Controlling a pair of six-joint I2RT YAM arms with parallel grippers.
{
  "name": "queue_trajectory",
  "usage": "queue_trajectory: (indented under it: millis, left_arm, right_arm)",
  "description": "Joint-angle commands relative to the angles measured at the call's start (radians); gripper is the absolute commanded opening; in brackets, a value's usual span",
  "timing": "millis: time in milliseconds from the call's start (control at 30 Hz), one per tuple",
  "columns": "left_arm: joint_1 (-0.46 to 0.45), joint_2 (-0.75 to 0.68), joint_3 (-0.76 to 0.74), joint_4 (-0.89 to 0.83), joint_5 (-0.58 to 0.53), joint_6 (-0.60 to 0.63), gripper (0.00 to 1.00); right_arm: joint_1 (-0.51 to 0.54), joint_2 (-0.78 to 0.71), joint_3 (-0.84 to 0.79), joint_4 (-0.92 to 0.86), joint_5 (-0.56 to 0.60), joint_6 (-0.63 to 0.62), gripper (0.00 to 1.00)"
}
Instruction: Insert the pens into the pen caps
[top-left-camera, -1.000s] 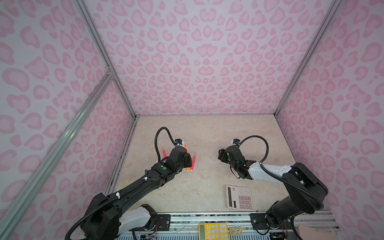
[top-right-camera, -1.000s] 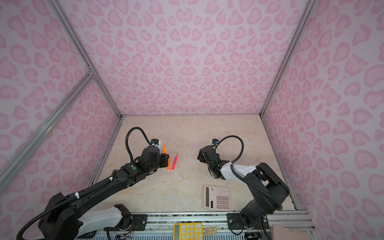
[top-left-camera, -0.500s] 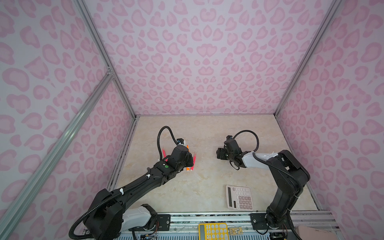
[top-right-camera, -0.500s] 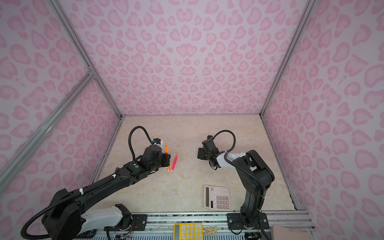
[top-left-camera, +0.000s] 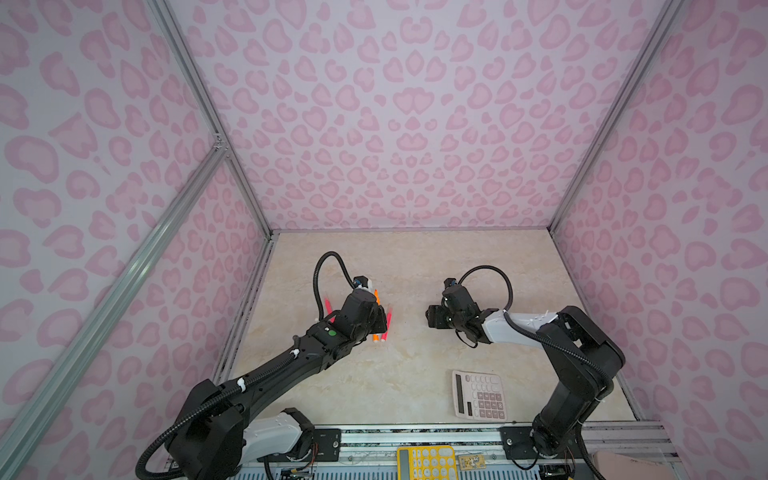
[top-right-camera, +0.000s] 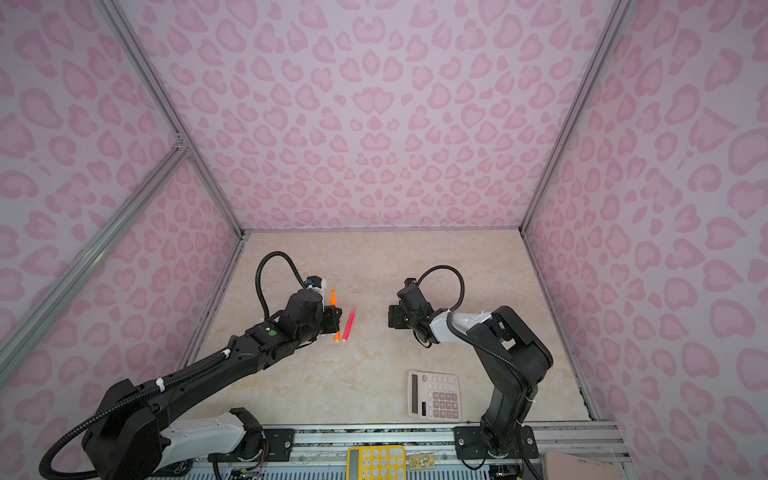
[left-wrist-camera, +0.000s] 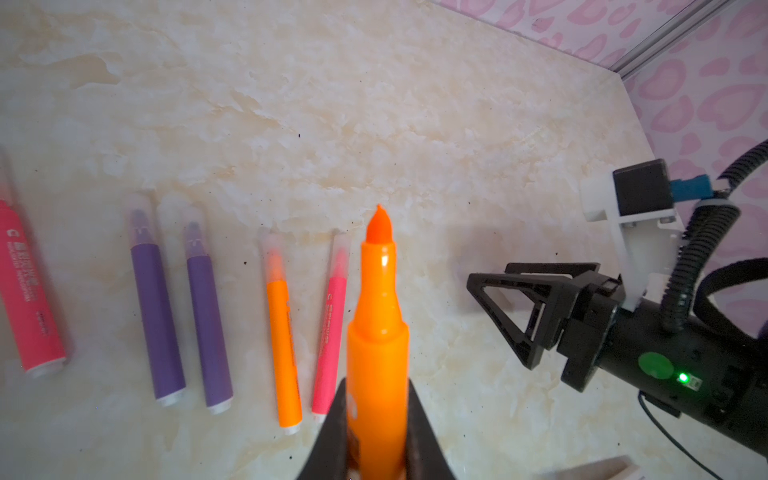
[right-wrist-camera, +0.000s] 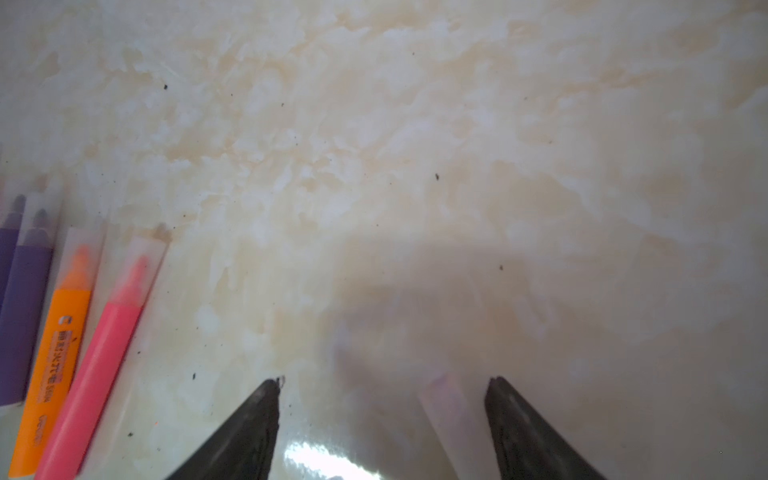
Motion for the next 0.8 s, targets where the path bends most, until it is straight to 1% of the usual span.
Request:
queue_trajectory:
  millis: [0, 100, 167, 300, 667, 767]
  left_arm:
    - [-0.001, -0.016, 0.006, 0.008, -0.004, 0.007, 0.03]
    - [-0.001, -0.020, 0.005, 0.005, 0.001, 0.007, 0.03]
    - [-0.003, -0.020, 0.007, 0.005, 0.003, 0.007, 0.03]
    - [-0.004, -0.018, 0.008, 0.005, 0.002, 0.008, 0.03]
    - [-0.005, -0.004, 0.018, 0.002, 0.006, 0.013, 0.03]
    - [-0.006, -0.001, 0.018, 0.003, 0.006, 0.015, 0.03]
  right_arm:
    - [0.016, -0.011, -0.016, -0.006, 0.027, 0.020, 0.79]
    - [0.050, -0.013, -0.018, -0.008, 0.040, 0.024, 0.78]
    - [0.073, -0.011, -0.011, -0.017, 0.061, 0.028, 0.75]
    - [0.093, 0.002, 0.013, -0.064, 0.132, 0.037, 0.72]
    - [0.108, 0.054, 0.086, -0.151, 0.229, 0.032, 0.74]
    - [0.122, 0.069, 0.112, -0.185, 0.275, 0.029, 0.66]
